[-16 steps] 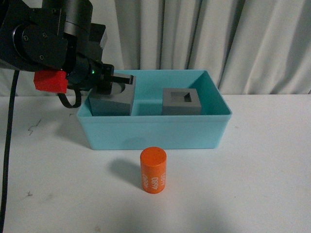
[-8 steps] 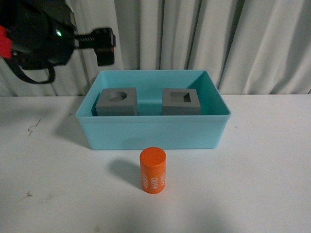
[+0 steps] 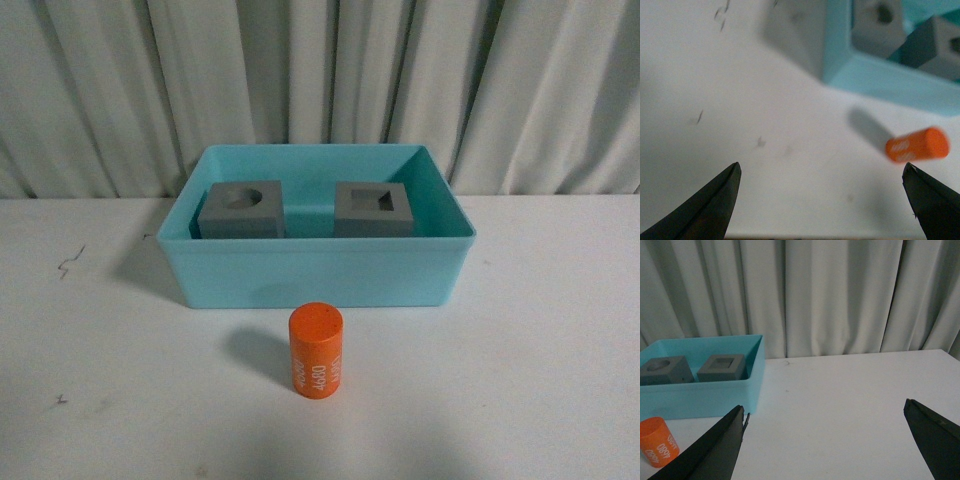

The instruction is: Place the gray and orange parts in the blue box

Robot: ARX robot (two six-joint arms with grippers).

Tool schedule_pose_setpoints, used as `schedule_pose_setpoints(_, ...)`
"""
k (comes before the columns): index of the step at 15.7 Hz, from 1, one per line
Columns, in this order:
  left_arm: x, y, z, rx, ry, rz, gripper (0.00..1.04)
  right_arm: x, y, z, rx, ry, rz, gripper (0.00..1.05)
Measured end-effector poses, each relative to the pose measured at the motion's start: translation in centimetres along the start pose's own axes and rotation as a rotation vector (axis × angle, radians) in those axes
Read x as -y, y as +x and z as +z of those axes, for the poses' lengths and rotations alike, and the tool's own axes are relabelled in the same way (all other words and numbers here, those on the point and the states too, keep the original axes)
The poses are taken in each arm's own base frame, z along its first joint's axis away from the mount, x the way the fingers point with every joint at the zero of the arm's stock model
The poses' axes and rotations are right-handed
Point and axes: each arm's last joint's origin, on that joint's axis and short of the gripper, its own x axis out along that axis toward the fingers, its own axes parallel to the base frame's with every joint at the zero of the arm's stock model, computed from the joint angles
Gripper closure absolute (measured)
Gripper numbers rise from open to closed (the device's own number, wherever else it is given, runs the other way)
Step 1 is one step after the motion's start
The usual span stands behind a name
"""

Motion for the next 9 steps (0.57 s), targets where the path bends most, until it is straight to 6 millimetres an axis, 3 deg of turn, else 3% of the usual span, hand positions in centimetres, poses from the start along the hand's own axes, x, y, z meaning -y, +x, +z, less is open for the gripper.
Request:
schedule_pose_setpoints(1, -1.5, -0.8, -3.0, 0.024, -0.002, 0.023, 0.09, 0.0, 0.0, 0.0, 0.0, 0.0, 0.0, 0.06)
schedule_pose_setpoints(3, -1.3, -0.2, -6.0, 0.392, 0.229, -0.003, 0.3, 0.0, 0.0, 0.0, 0.001, -0.001, 0.001, 0.06)
schedule_pose_setpoints(4, -1.4, -0.9, -6.6, 0.529, 0.278, -0.009, 0.43, 0.0, 0.0, 0.0, 0.0, 0.0, -0.003, 0.06)
schedule_pose_setpoints(5, -1.0, -2.3, -5.2, 0.698, 0.298, -0.014, 0.55, 0.0, 0.0, 0.0, 0.0, -0.001, 0.001, 0.06)
schedule_pose_setpoints(9, -1.0, -3.4, -5.9, 0.698, 0.321, -0.011, 1.04, 0.0, 0.0, 0.0, 0.0, -0.001, 0.0, 0.06)
